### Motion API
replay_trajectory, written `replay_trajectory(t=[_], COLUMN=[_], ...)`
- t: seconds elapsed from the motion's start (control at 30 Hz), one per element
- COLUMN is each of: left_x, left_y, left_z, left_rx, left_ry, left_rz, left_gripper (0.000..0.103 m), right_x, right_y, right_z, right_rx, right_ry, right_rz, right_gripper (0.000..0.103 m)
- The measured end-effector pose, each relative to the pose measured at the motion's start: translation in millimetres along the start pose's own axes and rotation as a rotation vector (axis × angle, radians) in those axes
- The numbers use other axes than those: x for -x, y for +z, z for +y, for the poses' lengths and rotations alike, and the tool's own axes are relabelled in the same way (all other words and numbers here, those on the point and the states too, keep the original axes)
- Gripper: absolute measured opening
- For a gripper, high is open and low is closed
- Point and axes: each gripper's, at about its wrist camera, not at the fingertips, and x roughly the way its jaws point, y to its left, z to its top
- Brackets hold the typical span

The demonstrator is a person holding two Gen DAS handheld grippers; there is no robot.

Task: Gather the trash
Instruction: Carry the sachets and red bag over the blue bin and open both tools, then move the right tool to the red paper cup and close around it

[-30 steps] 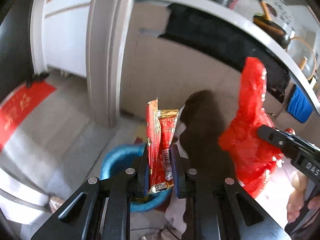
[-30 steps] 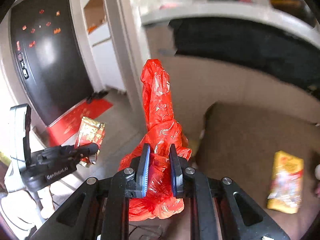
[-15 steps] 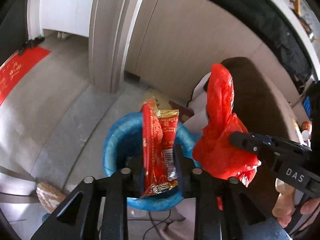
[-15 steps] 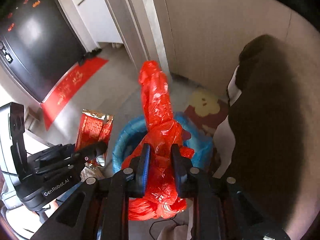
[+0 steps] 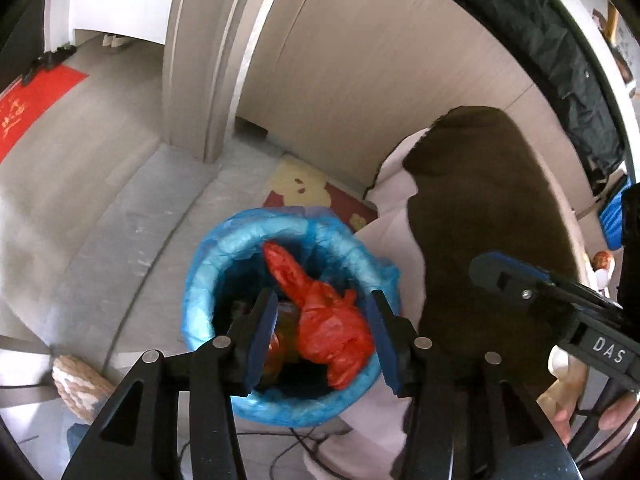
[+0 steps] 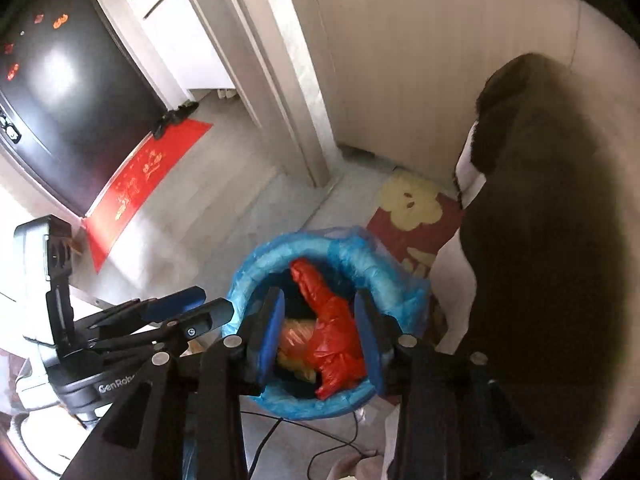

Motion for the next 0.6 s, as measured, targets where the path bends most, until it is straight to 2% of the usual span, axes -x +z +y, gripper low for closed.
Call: replay_trajectory(t=[0.17, 0.33, 0.47, 0.6], left_x=[35, 73, 82, 71], left_y=[0, 3, -4, -22], left_z=[-40, -124, -205, -281], left_rx=[-0.038, -0.120, -0.193, -0.291], left_ry=[0.022, 0.001, -0.050, -0.083], left_rz=[-0.064, -0.143, -0.155, -0.151], left_gripper=[0.048, 0.048, 0.048, 0.048], right_x=[62, 152, 236, 288], right_y=[-1, -15, -43, -74], right_z=[-17, -59, -117, -183], right_rx=[0.037, 0.027, -0.003, -0.054], right_ry=[-0.008, -0.049, -0.179, -0.311], right_rz=[-0.103, -0.256, -0.394, -0.445], right_gripper=[0.035, 0.038, 0.042, 0.045])
